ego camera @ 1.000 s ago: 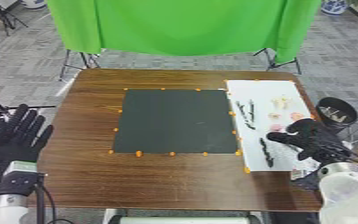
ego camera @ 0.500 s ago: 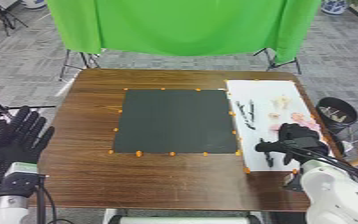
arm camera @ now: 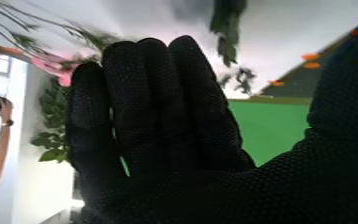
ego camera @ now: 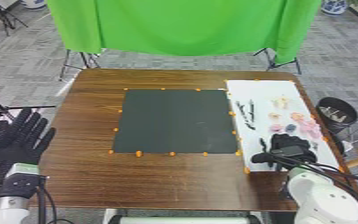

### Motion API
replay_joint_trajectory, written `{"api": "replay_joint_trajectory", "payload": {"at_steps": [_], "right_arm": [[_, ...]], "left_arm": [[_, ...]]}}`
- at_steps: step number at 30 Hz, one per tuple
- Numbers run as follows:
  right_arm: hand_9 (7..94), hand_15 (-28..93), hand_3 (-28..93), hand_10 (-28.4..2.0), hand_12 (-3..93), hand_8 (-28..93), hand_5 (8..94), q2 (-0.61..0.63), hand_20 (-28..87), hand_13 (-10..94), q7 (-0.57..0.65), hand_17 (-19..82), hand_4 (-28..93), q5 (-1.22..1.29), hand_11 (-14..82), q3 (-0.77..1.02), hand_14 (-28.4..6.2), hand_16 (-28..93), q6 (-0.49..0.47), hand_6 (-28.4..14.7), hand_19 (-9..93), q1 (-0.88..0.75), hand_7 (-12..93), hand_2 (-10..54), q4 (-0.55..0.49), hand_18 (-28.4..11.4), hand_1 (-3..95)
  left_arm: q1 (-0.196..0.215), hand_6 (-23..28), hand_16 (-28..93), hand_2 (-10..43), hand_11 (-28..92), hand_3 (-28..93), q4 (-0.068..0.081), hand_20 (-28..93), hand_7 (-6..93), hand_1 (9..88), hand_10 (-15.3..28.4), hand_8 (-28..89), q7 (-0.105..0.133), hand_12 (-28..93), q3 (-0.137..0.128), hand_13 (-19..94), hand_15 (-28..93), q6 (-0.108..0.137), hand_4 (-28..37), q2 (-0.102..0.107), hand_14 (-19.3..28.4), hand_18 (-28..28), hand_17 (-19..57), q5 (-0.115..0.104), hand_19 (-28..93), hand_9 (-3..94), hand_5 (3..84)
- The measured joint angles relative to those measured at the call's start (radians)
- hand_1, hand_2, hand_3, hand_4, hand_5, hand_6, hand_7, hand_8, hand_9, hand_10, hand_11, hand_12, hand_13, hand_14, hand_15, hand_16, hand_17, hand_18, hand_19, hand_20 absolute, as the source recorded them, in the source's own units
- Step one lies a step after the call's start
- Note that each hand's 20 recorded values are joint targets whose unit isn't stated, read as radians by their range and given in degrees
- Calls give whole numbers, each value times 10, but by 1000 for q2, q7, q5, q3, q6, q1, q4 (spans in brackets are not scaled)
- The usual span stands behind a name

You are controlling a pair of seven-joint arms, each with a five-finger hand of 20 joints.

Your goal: Arrange flowers

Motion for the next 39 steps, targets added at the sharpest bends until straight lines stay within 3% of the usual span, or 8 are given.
{"api": "replay_joint_trajectory", "payload": {"at_steps": [5,9,12,16,18,24,36,39], "right_arm": [[666,530,749,-179,231,-111,642,-18,307,564,-2,260,-270,48,255,18,-164,228,-31,-49,762,0,232,-95,13,-251,336],[703,509,747,-160,235,-94,669,-33,301,608,-10,280,-279,77,258,38,-146,233,-54,-32,770,6,269,-95,11,-243,394],[737,497,674,-145,263,37,685,-45,289,642,-13,307,-281,71,257,37,-130,243,-49,-27,784,11,346,-95,19,-234,491],[796,425,679,-109,394,97,683,-73,282,677,-10,350,-281,74,131,29,-96,345,31,-6,785,13,435,-95,39,-214,553],[825,329,697,-87,389,132,670,-89,284,732,-8,392,-281,74,92,24,-58,407,61,5,789,13,516,-95,49,-206,581],[889,273,741,-74,406,137,642,-114,297,817,-8,449,-281,74,82,19,-35,460,89,17,808,6,644,-95,53,-204,601],[913,282,791,-68,454,135,641,-96,314,842,9,459,-239,163,103,-3,-35,509,363,15,828,-37,672,-95,60,-217,580],[912,286,794,-68,460,136,640,-80,317,841,8,456,-229,210,104,-4,-35,514,473,14,829,-37,676,-95,52,-217,576]], "left_arm": [[0,80,-87,113,127,719,0,52,121,270,128,-93,-4,73,0,170,206,0,-283,-1,109,108,-57,1,315,295,390],[0,80,-84,113,128,719,0,53,121,270,128,-93,-7,73,0,179,217,-1,-283,-2,115,109,-57,3,315,296,391],[0,80,-84,114,132,717,1,53,120,271,131,-92,-10,74,1,192,223,-2,-283,-2,118,110,-57,4,316,303,391],[-4,81,-83,114,133,719,2,54,120,269,132,-92,-16,76,9,199,229,-3,-283,-3,120,111,-58,5,317,308,391],[-8,81,-83,114,135,719,3,54,120,269,135,-91,-22,77,10,203,233,-4,-283,-5,122,112,-57,5,317,312,391],[-16,81,-83,114,134,720,6,54,120,269,134,-91,-26,78,13,205,238,-4,-283,-5,124,113,-58,6,319,314,392],[-15,81,-83,114,134,719,6,54,122,269,134,-93,-24,78,18,207,240,-4,-283,-5,125,114,-58,4,322,315,394],[-13,81,-83,114,135,720,6,54,122,269,134,-92,-23,79,16,207,240,-4,-283,-6,125,114,-59,3,322,315,394]]}}
